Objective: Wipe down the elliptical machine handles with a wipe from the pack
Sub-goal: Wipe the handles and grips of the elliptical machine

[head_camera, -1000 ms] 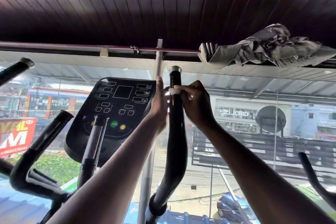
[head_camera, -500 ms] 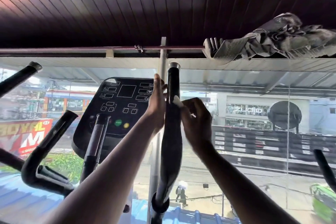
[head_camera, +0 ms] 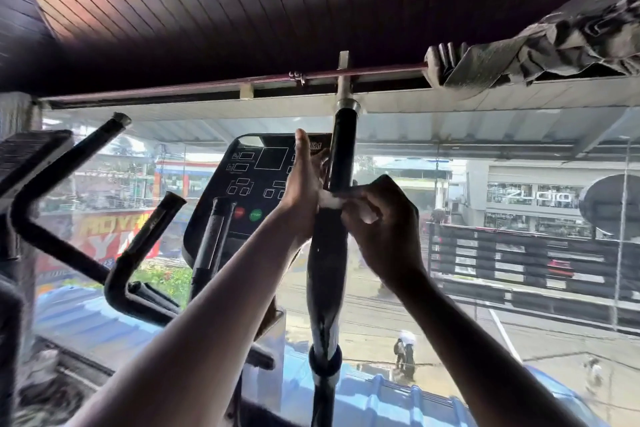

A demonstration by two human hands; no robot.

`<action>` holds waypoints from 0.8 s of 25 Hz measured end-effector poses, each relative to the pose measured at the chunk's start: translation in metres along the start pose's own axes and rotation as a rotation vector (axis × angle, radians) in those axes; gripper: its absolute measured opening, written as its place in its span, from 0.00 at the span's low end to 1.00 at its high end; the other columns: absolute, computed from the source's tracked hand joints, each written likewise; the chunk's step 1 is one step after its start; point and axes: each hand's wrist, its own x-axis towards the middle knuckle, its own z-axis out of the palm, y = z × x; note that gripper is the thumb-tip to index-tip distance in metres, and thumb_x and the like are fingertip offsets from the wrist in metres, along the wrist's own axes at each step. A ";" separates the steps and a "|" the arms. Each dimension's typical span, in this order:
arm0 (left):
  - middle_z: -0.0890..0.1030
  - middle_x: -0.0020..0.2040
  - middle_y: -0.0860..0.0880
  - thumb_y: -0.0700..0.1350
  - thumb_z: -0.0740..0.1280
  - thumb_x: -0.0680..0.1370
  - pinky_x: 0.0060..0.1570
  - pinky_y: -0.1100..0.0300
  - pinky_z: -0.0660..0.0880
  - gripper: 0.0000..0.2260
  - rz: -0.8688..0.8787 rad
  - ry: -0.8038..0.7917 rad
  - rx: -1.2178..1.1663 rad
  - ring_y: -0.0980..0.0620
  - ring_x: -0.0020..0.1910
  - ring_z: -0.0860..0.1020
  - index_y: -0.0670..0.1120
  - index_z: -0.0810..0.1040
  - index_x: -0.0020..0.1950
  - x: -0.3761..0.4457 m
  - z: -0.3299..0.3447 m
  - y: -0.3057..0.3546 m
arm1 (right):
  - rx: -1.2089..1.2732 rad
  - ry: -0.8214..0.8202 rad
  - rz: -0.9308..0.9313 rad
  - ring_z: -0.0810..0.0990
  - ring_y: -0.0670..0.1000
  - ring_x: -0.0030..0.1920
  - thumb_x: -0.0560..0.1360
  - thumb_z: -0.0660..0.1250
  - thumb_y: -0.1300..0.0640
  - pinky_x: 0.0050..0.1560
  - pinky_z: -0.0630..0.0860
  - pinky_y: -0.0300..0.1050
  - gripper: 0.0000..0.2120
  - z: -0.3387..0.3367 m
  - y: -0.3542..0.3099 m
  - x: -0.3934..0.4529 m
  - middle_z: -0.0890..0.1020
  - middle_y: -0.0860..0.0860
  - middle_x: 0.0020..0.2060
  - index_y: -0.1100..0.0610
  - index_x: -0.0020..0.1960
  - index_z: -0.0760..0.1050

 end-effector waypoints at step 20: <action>0.68 0.74 0.40 0.73 0.41 0.75 0.72 0.38 0.59 0.41 -0.119 -0.156 -0.171 0.38 0.73 0.66 0.47 0.64 0.76 -0.027 -0.044 -0.021 | -0.265 -0.165 -0.047 0.70 0.40 0.35 0.69 0.65 0.64 0.38 0.70 0.30 0.13 -0.011 -0.049 -0.031 0.70 0.48 0.37 0.55 0.49 0.84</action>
